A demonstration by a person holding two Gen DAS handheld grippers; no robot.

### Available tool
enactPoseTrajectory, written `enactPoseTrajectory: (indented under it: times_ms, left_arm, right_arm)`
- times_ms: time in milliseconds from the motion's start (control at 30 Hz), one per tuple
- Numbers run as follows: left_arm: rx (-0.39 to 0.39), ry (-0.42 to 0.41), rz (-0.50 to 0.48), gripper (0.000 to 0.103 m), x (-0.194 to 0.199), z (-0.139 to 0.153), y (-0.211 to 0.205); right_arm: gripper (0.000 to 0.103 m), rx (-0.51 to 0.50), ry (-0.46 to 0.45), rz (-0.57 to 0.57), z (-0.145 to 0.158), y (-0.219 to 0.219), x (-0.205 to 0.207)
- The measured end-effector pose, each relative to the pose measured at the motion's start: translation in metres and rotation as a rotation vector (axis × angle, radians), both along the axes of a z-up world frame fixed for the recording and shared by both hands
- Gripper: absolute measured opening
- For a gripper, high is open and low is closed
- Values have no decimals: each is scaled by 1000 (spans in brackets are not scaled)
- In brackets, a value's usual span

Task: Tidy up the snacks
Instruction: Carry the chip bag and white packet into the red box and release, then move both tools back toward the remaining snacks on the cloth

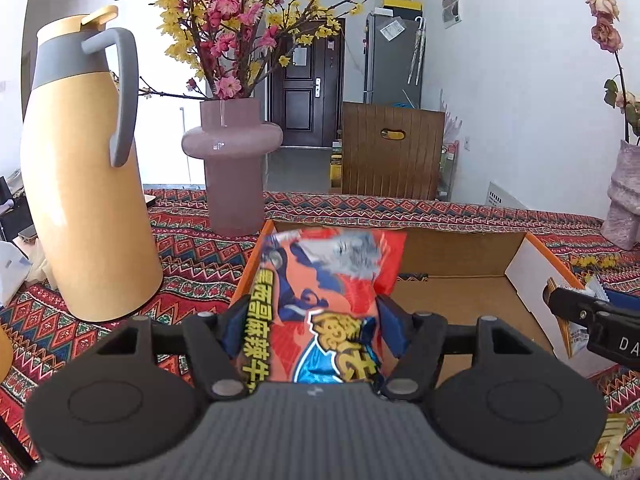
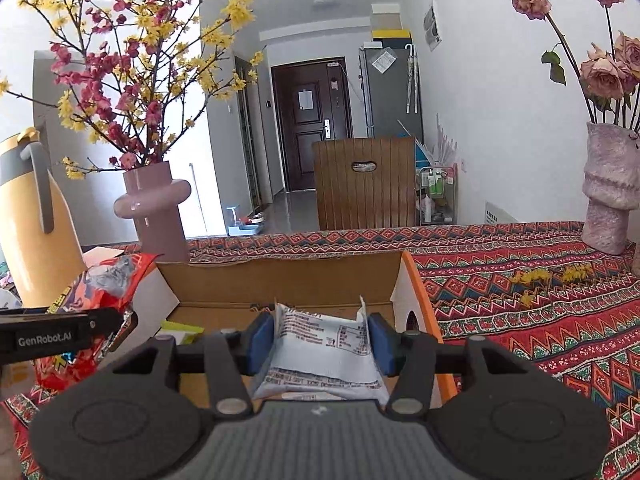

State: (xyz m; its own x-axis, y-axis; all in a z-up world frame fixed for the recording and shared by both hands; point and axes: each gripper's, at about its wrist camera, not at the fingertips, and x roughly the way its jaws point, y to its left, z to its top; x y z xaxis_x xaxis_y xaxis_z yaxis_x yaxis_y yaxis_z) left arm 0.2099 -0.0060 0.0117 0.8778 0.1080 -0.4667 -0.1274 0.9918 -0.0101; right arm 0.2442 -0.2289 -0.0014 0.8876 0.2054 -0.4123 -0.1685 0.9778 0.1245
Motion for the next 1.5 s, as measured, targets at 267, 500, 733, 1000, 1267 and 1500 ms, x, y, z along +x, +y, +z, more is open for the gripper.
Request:
enactPoseTrajectory:
  times_ms: [267,500,733,1000,1267,1500]
  left_arm:
    - [-5,-70,5,103,-13,6,0]
    - [-7,-84,14,103,-19,15,-1]
    - [-23,-80,4,103,-41,39,0]
    - [-15,-48,-44,103,-76,40,8]
    - [-14,3,-71,103,-105,19,16]
    - [-27,62,-64,103,-121,-13,26]
  right_arm:
    - [103,46,-24,-46,3,-13,-8]
    - [103,73,-59,-50,10,-20,-15]
    - [103,77,-141,-46,36,-25,-45]
    - [103,38,-150,-13,40,-31,-90]
    - [103,5,-64,-17,14,-41,-129]
    - [103,-1,13,-12,-10,-40,-152]
